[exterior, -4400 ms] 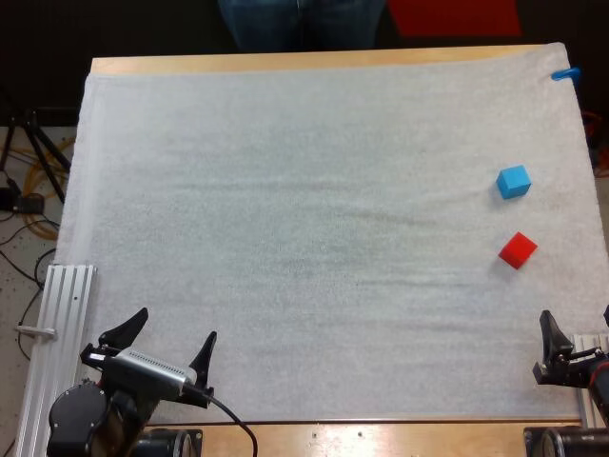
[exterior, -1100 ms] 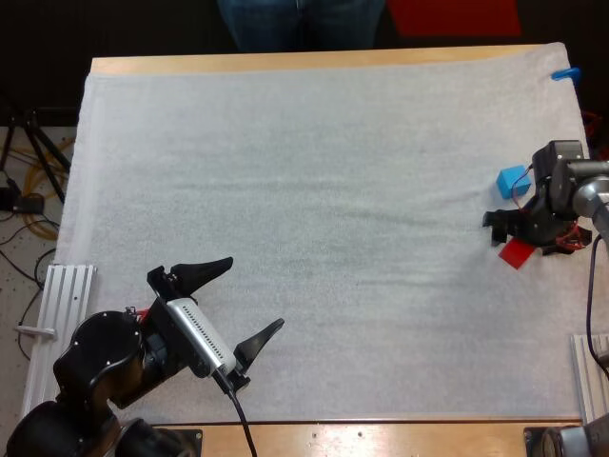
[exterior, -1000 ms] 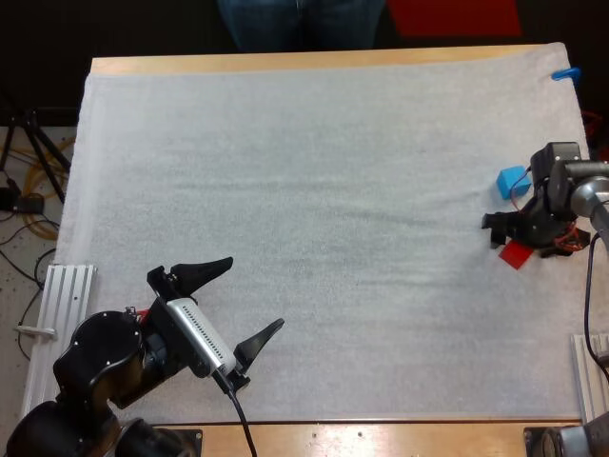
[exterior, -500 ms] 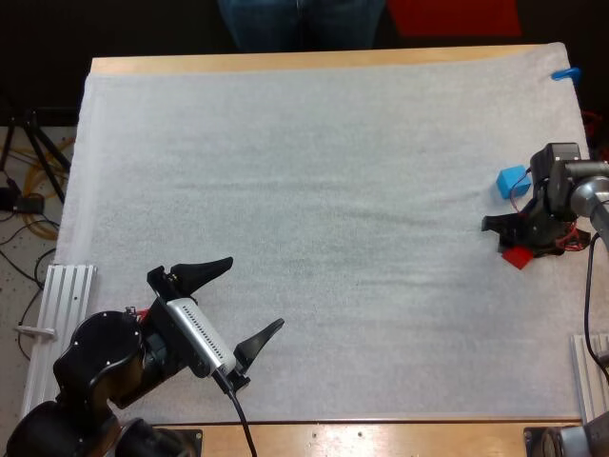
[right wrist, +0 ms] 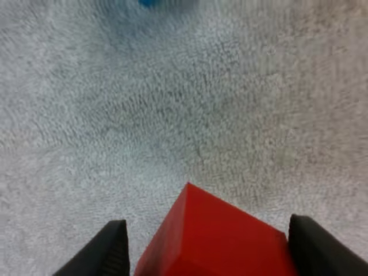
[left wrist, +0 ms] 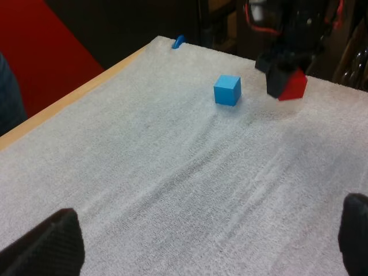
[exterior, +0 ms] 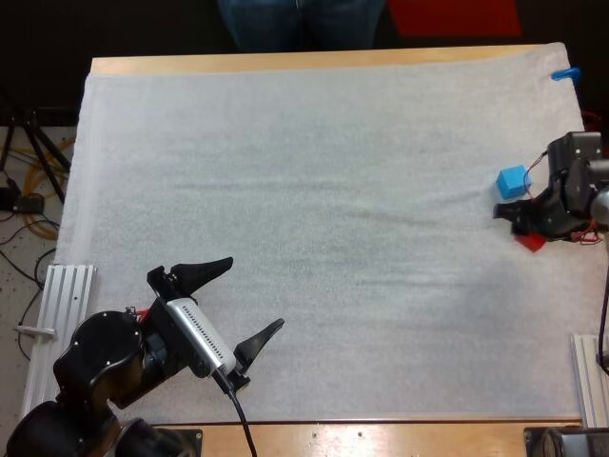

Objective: Stack red cube on blue cube

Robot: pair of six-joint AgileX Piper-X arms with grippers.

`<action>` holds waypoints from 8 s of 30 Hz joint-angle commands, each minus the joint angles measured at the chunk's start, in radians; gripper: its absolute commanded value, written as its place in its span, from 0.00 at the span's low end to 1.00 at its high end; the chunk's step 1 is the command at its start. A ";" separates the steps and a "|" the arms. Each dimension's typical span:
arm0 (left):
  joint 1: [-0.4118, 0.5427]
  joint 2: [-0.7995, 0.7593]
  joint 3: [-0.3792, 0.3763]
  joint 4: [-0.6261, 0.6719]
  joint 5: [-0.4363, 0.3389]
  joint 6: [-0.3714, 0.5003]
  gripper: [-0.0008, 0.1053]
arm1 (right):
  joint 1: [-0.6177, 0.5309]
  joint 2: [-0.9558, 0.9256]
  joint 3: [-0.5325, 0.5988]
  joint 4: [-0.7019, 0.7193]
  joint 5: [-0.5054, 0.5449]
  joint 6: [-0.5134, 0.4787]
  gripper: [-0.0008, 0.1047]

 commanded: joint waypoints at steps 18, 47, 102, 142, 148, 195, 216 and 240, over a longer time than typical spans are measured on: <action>-0.002 -0.002 -0.007 -0.017 -0.010 0.000 0.83 | 0.002 0.077 -0.297 0.092 0.024 -0.033 0.33; -0.002 -0.002 -0.007 -0.017 -0.010 0.000 0.83 | 0.002 0.441 -0.568 0.151 -0.017 -0.019 0.33; 0.000 0.048 -0.007 -0.023 -0.008 -0.050 0.83 | 0.127 0.035 -0.493 0.276 0.105 0.045 0.66; 0.496 -0.014 -0.109 0.105 -0.115 -0.037 0.83 | -0.098 -0.897 0.065 0.082 0.075 -0.152 0.66; 0.496 -0.117 -0.109 0.145 -0.115 -0.037 0.83 | -0.098 -1.125 0.160 0.086 0.075 -0.171 0.66; 0.500 -0.588 0.082 0.378 -0.132 0.003 0.83 | -0.098 -1.632 0.452 0.110 -0.135 -0.151 0.66; 0.500 -0.586 0.237 0.256 -0.129 -0.050 0.83 | -0.098 -1.628 0.579 0.016 -0.135 -0.131 0.66; 0.500 -0.586 0.237 0.256 -0.129 -0.050 0.83 | -0.098 -1.628 0.579 0.015 -0.135 -0.131 0.66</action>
